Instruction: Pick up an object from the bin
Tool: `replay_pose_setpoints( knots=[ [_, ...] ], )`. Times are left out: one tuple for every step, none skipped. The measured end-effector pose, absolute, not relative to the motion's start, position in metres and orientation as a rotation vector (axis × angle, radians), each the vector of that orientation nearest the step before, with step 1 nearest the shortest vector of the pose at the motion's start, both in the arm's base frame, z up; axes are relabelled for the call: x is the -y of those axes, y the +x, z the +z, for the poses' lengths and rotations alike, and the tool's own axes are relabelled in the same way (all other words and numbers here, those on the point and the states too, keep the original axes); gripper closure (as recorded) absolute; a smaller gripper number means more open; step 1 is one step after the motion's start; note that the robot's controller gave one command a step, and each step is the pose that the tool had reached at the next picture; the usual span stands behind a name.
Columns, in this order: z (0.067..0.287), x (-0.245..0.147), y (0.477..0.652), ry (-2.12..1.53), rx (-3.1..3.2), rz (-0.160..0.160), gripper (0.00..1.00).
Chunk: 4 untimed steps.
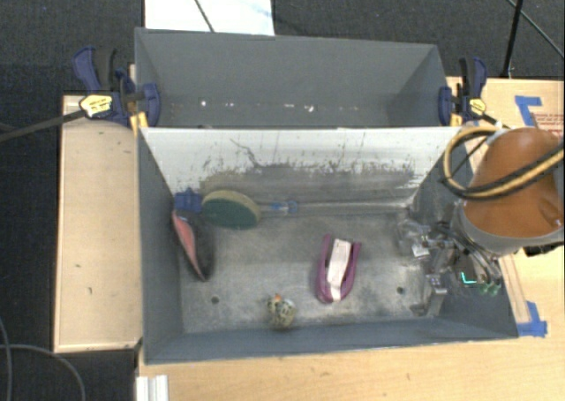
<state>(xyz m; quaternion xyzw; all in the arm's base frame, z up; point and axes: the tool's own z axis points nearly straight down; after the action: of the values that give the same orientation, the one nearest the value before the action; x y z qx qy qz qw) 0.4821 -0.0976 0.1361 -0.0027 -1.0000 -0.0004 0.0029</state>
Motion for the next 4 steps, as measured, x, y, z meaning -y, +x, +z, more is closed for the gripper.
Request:
replay_pose_setpoints(
  knots=[
    [0.1, 0.151, 0.582, 0.788, 3.046, 0.003, 0.0],
    [0.07, 0.119, 0.572, 1.151, 2.924, -0.003, 0.0],
    [0.091, 0.145, 0.565, 1.659, 2.674, -0.018, 0.0],
    [0.092, 0.151, 0.565, 1.649, 2.675, -0.003, 1.0]
  ],
)
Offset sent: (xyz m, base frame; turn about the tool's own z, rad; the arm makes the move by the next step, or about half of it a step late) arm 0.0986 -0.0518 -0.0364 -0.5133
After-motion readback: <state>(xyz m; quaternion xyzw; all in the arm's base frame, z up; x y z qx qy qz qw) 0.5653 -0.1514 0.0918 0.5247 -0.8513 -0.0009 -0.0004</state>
